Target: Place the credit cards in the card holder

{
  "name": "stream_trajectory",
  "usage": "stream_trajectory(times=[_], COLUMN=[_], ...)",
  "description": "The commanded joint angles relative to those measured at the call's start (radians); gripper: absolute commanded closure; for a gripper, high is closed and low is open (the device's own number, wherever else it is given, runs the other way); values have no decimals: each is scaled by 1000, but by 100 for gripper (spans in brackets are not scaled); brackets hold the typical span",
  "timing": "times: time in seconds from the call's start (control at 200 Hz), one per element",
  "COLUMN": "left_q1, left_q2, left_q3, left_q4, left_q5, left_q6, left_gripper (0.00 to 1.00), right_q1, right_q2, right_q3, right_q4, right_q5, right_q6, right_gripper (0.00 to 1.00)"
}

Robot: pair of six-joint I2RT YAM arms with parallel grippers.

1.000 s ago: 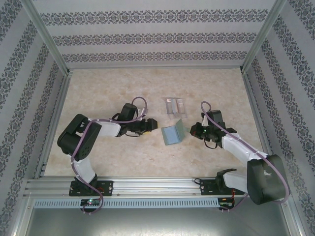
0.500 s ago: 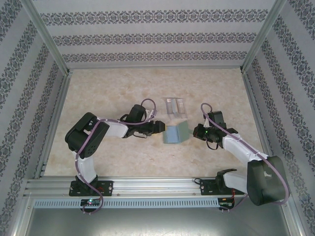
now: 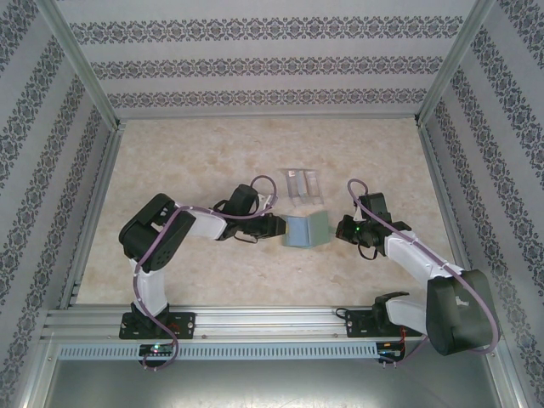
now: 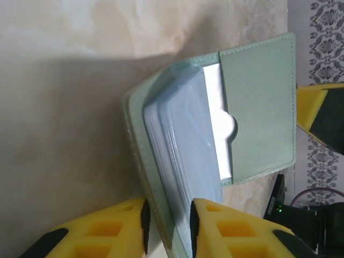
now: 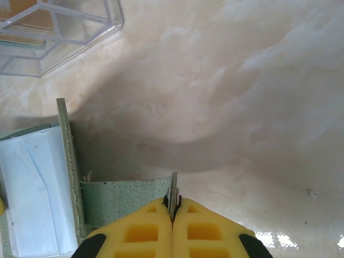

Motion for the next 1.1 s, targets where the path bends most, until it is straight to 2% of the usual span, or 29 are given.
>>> stream_trajectory(times=[0.0, 0.105, 0.415, 0.51, 0.56, 0.63, 0.699, 0.834, 0.884, 0.944, 1.054, 1.094], left_q1=[-16, -16, -16, -16, -16, -16, -16, -15, -15, -12, -7, -6], left_q2=[17, 18, -21, -40, -56, -89, -152, -295, -338, -368, -360, -350], left_q3=[34, 30, 17, 14, 15, 29, 13, 56, 72, 89, 121, 137], left_q4=[-13, 14, 47, 59, 45, -48, -119, -505, -613, -707, -802, -830], left_q5=[11, 18, 33, 42, 37, 15, 7, -139, -190, -238, -262, -265], left_q6=[29, 14, -1, -17, -29, -32, -29, 79, 101, 120, 141, 145], left_gripper=[76, 83, 86, 92, 100, 100, 100, 100, 100, 100, 100, 100], right_q1=[-10, -10, -10, -9, -1, 33, 110, 248, 284, 335, 397, 399], right_q2=[-14, -18, -11, -3, 4, 3, -1, 39, 73, 125, 199, 213], right_q3=[-9, -10, -7, -5, -4, 1, 0, 15, 33, 72, 116, 125], right_q4=[-12, -12, -12, -6, 2, 19, 57, 116, 138, 132, 150, 153], right_q5=[13, 10, -7, -34, -52, -52, -18, 62, 66, 98, 118, 120], right_q6=[-15, -18, -20, -19, -15, 7, 52, 108, 98, 83, 86, 95], right_gripper=[100, 100, 100, 100, 100, 98, 99, 100, 94, 92, 89, 82])
